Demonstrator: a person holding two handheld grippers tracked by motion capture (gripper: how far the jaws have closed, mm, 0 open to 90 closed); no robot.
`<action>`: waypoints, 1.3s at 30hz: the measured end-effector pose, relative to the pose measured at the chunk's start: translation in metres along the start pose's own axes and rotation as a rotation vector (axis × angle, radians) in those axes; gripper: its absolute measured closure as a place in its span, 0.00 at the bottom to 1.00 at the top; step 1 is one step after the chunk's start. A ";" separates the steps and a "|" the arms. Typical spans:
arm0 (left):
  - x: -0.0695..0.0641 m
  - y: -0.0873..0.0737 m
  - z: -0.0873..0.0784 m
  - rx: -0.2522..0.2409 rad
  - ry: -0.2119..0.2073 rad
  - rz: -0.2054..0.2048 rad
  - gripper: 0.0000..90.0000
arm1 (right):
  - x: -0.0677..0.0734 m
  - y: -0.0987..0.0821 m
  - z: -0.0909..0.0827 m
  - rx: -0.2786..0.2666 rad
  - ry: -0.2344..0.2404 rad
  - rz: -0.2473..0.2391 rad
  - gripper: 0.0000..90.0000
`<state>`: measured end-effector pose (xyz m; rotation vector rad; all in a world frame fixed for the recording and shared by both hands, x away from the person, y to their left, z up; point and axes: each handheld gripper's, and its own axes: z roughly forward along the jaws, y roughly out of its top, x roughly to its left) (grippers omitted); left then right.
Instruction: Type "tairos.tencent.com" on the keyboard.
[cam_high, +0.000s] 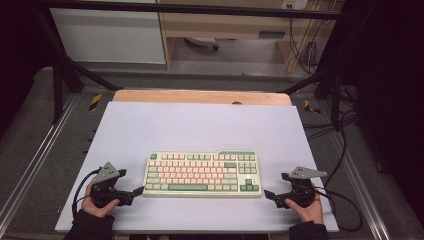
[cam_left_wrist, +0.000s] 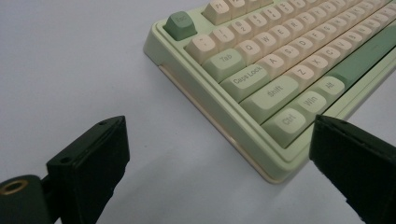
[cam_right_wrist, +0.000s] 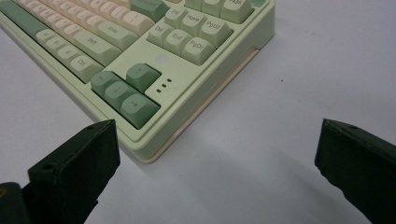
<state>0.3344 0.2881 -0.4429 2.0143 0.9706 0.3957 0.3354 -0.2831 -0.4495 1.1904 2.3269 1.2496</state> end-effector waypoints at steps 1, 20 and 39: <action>0.000 0.000 0.000 0.000 0.000 0.000 0.05 | 0.000 0.000 0.000 -0.001 0.000 0.002 0.01; -0.002 0.008 -0.004 -0.030 -0.005 -0.009 0.04 | 0.000 0.000 0.001 0.002 0.004 0.000 0.01; -0.027 0.033 0.002 -0.021 -0.015 -0.031 0.29 | 0.000 -0.001 0.001 0.010 0.001 -0.005 0.01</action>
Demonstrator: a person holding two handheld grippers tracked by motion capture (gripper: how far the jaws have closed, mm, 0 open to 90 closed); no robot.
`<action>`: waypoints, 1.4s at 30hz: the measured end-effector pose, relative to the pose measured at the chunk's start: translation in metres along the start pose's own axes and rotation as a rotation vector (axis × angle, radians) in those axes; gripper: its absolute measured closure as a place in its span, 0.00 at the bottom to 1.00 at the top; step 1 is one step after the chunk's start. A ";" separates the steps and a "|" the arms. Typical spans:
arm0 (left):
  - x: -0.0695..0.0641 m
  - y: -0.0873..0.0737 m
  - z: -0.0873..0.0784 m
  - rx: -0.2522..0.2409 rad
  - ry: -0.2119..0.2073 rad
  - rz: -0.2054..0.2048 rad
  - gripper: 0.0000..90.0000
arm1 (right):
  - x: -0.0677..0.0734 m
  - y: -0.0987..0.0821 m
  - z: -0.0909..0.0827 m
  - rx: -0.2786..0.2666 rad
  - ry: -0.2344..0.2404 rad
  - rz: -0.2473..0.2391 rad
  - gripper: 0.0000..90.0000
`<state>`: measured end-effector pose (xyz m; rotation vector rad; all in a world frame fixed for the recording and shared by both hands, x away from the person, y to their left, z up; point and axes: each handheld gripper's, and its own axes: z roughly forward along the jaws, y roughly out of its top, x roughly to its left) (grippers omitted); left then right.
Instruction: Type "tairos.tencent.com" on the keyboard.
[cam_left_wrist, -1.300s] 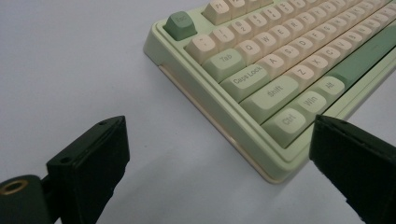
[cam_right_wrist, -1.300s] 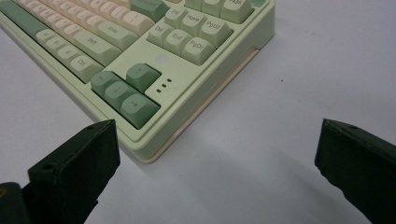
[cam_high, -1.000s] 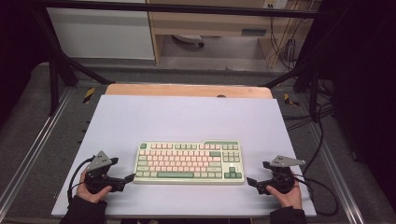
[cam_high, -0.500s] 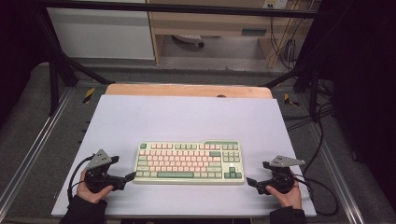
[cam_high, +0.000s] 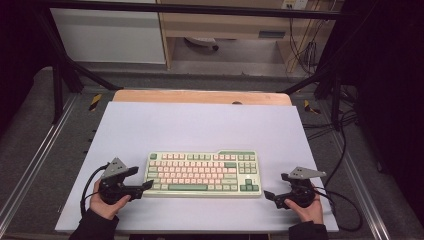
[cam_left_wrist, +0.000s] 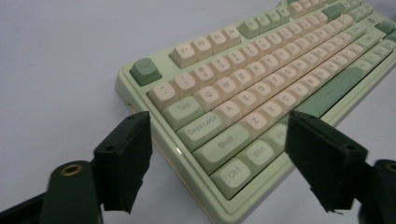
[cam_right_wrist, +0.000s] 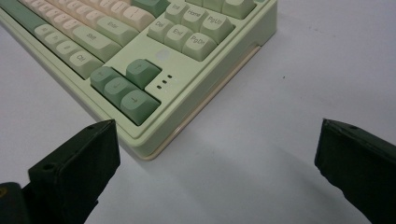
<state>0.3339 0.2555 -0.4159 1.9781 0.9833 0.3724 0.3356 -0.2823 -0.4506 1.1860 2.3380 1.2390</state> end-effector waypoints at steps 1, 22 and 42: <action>-0.001 0.002 0.001 0.002 -0.003 -0.002 0.32 | 0.000 0.000 0.000 0.000 0.000 0.000 0.01; -0.026 0.027 0.020 0.026 0.001 0.020 0.72 | 0.000 0.000 0.000 0.003 -0.002 -0.005 0.01; -0.045 0.048 0.050 0.046 -0.006 0.051 0.97 | 0.000 0.000 0.001 0.011 -0.002 -0.007 0.01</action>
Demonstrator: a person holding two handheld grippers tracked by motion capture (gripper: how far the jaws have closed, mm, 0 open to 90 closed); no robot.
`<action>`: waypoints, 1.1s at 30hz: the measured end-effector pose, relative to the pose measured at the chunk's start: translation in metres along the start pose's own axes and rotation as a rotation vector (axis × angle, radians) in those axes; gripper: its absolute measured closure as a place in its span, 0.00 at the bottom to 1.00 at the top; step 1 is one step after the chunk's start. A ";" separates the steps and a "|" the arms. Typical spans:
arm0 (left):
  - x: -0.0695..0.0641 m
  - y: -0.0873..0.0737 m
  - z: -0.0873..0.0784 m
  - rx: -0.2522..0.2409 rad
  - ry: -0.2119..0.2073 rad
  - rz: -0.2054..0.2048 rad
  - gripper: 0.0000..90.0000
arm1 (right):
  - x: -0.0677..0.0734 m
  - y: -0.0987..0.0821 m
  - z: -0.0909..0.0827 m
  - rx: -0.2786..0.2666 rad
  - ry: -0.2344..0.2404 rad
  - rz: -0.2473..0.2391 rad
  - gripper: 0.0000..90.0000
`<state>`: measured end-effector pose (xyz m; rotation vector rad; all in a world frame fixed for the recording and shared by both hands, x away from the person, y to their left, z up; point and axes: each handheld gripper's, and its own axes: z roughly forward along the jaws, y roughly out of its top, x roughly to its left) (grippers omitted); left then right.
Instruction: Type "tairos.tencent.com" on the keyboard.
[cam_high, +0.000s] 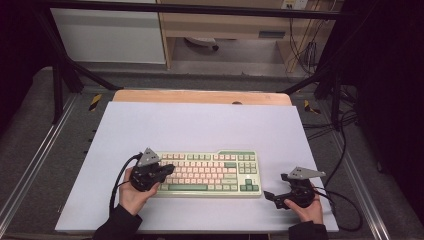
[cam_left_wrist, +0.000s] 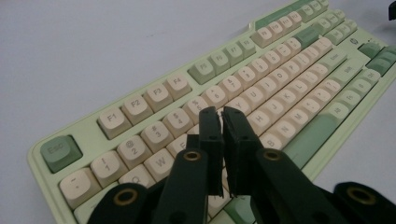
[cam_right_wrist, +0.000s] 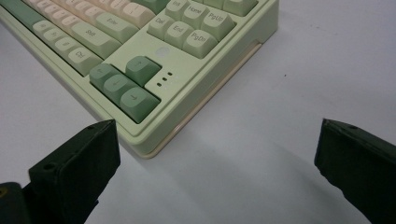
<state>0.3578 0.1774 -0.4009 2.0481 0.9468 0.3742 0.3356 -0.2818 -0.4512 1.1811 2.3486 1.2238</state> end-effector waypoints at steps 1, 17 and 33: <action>-0.001 0.001 0.002 0.001 -0.001 0.002 0.98 | 0.000 0.000 0.000 -0.001 0.001 0.003 0.01; -0.016 0.015 0.033 0.038 -0.014 0.041 1.00 | 0.000 0.000 0.001 -0.001 0.002 0.000 0.01; -0.010 0.008 0.050 0.074 0.006 0.031 1.00 | 0.000 0.000 0.001 0.003 0.002 -0.002 0.01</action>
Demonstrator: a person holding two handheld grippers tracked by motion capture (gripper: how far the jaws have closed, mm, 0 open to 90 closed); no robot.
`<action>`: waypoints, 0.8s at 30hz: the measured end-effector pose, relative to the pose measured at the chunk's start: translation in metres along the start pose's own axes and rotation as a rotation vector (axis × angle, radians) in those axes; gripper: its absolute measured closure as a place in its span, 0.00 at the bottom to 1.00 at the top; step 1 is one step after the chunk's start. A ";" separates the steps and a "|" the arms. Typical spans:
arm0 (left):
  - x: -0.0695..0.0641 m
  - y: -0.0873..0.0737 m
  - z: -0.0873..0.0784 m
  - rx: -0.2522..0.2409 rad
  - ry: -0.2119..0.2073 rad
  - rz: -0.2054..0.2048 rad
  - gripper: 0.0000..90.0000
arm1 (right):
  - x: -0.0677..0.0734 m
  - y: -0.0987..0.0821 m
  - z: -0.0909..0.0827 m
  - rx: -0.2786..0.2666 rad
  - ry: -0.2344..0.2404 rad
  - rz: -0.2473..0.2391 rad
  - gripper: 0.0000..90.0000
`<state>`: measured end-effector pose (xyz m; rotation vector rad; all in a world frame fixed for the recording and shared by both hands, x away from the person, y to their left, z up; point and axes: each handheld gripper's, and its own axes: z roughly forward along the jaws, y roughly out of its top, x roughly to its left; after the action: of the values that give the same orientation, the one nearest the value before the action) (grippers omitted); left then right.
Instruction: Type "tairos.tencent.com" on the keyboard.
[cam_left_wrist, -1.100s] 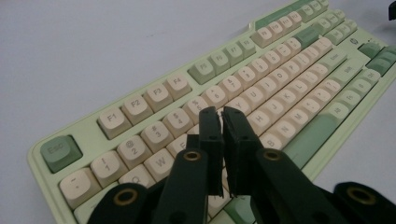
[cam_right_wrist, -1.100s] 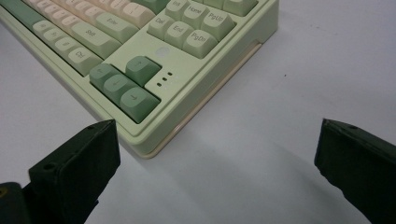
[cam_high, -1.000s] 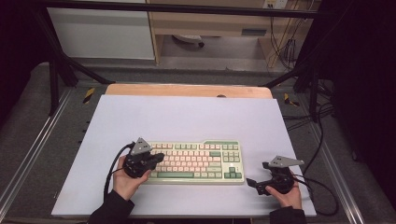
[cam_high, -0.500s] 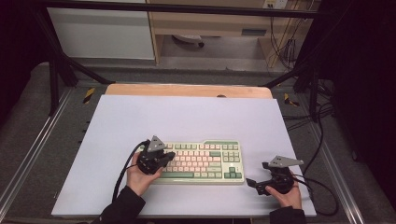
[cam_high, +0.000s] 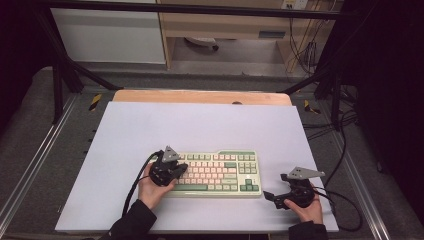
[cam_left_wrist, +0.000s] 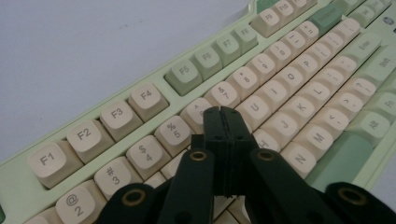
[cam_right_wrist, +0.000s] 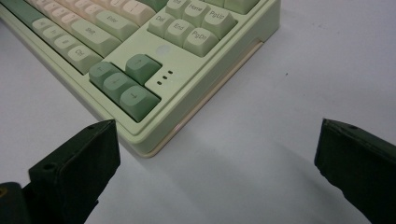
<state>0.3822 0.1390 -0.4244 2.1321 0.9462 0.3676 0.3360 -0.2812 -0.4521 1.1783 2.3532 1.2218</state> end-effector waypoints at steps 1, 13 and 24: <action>0.001 0.000 0.000 -0.002 -0.004 -0.002 1.00 | 0.000 0.000 0.000 0.000 0.000 0.002 0.01; 0.000 -0.002 0.000 -0.001 -0.005 0.000 1.00 | 0.000 0.000 0.000 0.002 0.000 0.002 0.01; 0.001 -0.004 -0.018 -0.012 -0.002 0.008 1.00 | 0.000 0.000 0.000 0.001 -0.001 0.001 0.01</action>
<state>0.3716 0.1516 -0.4152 2.1257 0.9325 0.3739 0.3358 -0.2814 -0.4519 1.1809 2.3530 1.2196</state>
